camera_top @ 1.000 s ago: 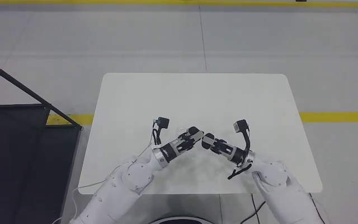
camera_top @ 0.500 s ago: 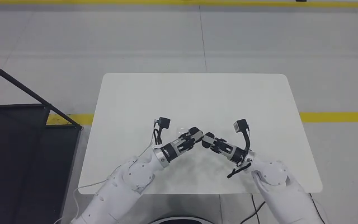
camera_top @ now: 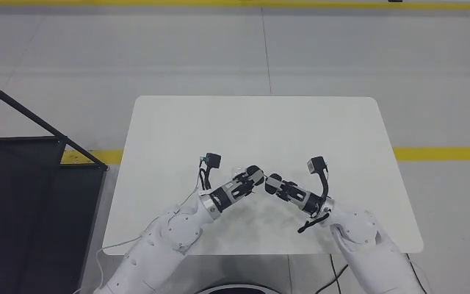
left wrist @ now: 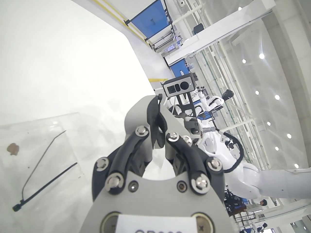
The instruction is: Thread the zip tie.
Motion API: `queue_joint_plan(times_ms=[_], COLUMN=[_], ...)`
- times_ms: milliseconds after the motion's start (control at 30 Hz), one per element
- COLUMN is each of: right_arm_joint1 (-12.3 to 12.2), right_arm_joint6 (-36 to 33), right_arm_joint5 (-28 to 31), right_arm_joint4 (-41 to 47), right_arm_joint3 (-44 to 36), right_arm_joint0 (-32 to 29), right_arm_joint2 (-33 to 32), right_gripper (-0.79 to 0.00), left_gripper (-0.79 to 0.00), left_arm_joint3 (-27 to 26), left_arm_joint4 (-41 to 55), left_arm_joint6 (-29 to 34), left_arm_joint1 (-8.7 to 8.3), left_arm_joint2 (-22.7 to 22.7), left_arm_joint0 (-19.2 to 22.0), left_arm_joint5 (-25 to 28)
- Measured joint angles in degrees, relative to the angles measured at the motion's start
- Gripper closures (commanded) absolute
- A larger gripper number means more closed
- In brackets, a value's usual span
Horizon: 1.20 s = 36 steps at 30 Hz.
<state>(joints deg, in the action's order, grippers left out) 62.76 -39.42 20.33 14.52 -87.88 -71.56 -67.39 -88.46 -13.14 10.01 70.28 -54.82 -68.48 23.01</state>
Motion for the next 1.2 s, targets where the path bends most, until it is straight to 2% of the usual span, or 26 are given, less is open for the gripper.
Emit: queue_joint_plan(times_ms=[33, 167, 300, 500, 733, 1000, 1133, 1200], right_arm_joint1=[-0.01, -0.08, -0.20, -0.35, -0.47, -0.49, -0.46, -0.44], right_arm_joint6=[-0.06, -0.22, -0.55, -1.32, -3.17, -3.47, -3.46, -3.28], right_arm_joint5=[-0.02, -0.10, 0.29, 1.07, 4.52, 4.88, 4.84, 4.71], right_arm_joint4=[0.07, 0.12, 0.71, 1.25, 0.65, -0.89, -2.27, -2.64], right_arm_joint3=[-0.12, -0.40, -0.45, -0.71, -1.11, -2.20, -2.69, -2.82], right_arm_joint0=[-0.13, -0.52, -1.06, -1.72, -2.23, -2.70, -2.66, -2.67], right_arm_joint2=[-0.14, -0.74, -1.71, -2.88, -3.38, -3.20, -2.78, -2.68], right_gripper=[-0.588, -0.603, -0.551, -0.400, -0.385, -0.363, -0.339, -0.296], left_gripper=[0.000, 0.000, 0.000, 0.000, 0.000, 0.000, 0.000, 0.000], left_arm_joint3=[-0.13, -0.80, -1.48, -1.71, -1.26, -1.10, -1.01, -0.92], left_arm_joint4=[-0.55, -3.28, -5.50, -6.99, -6.75, -6.79, -6.88, -6.93], left_arm_joint6=[-0.32, -1.46, -1.87, -0.86, -0.14, 0.24, 0.39, 0.41], left_arm_joint1=[0.00, -0.01, -0.08, -0.27, -0.28, -0.04, 0.08, 0.15], left_arm_joint2=[-0.22, -0.78, -1.34, -2.26, -3.04, -3.08, -3.04, -3.02], left_arm_joint0=[-0.18, -0.80, -1.49, -2.13, -2.51, -2.53, -2.53, -2.52], left_arm_joint5=[0.05, 0.23, 1.40, 5.19, 7.32, 7.18, 7.17, 7.10])
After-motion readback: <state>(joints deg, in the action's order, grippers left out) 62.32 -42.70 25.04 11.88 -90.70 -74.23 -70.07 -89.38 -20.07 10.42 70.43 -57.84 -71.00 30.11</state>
